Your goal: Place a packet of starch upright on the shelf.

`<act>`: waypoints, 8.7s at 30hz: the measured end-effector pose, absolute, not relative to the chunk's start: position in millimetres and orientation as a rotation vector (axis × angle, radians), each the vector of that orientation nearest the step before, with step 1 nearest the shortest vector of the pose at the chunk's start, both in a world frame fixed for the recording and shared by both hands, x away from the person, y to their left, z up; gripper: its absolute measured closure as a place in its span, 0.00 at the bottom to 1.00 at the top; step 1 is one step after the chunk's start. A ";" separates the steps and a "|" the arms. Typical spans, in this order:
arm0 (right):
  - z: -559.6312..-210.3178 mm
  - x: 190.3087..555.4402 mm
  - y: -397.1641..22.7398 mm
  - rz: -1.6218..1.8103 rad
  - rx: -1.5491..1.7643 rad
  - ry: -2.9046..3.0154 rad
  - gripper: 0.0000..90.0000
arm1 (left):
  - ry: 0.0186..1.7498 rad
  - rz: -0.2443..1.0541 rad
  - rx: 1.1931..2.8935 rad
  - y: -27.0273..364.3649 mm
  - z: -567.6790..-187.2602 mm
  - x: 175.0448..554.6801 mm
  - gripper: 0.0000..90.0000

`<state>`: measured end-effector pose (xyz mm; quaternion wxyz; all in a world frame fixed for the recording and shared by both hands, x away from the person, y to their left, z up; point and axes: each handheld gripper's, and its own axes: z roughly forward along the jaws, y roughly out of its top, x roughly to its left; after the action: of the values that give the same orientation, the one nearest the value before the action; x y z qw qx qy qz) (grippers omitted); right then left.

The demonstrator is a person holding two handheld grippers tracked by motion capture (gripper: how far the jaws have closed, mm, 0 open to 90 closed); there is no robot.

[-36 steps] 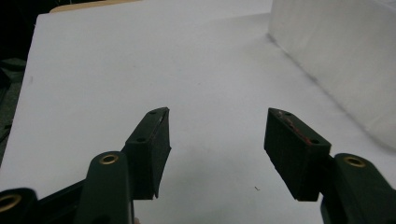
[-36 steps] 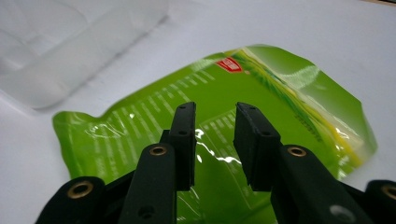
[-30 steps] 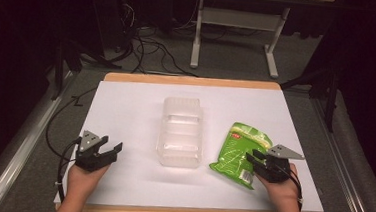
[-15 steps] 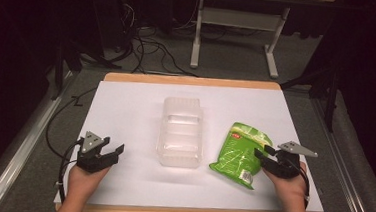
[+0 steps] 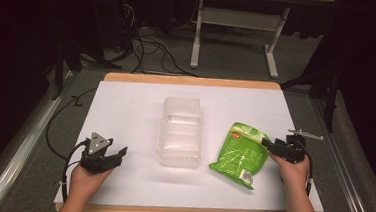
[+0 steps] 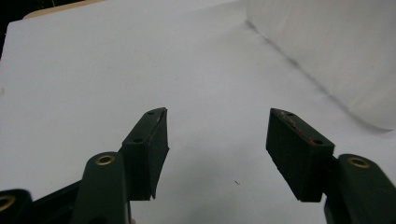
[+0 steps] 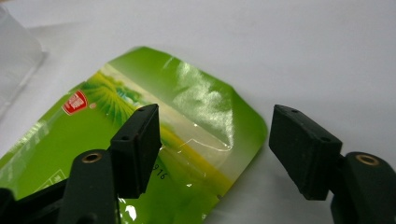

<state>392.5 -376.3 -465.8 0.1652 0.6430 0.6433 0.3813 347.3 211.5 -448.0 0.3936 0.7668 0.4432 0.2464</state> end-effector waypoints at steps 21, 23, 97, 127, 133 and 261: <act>-475.6 394.7 -368.4 1.147 1.871 1.874 0.57 | 1.108 0.634 1.980 207.5 -449.6 346.6 0.44; -476.5 394.0 -371.7 1.172 1.873 1.882 0.63 | 1.107 0.631 1.984 207.3 -449.8 346.9 0.44; -370.7 310.7 -316.7 1.332 1.166 1.634 0.99 | 1.079 0.648 1.992 206.6 -447.4 343.7 0.44; -388.5 323.5 -312.1 1.331 1.214 1.705 0.72 | 1.079 0.642 1.997 205.6 -449.1 344.8 0.43; -393.7 330.1 -311.3 1.318 1.233 1.717 0.72 | 1.078 0.641 2.001 205.3 -449.1 344.7 0.43; -338.5 430.2 -168.7 1.752 0.606 2.239 0.97 | 1.080 0.652 1.980 205.5 -447.7 341.6 0.43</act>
<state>430.2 -168.7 -338.5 0.1172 0.2069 0.7649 0.5987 341.6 205.5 -447.7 0.3864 0.7779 0.4241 0.2563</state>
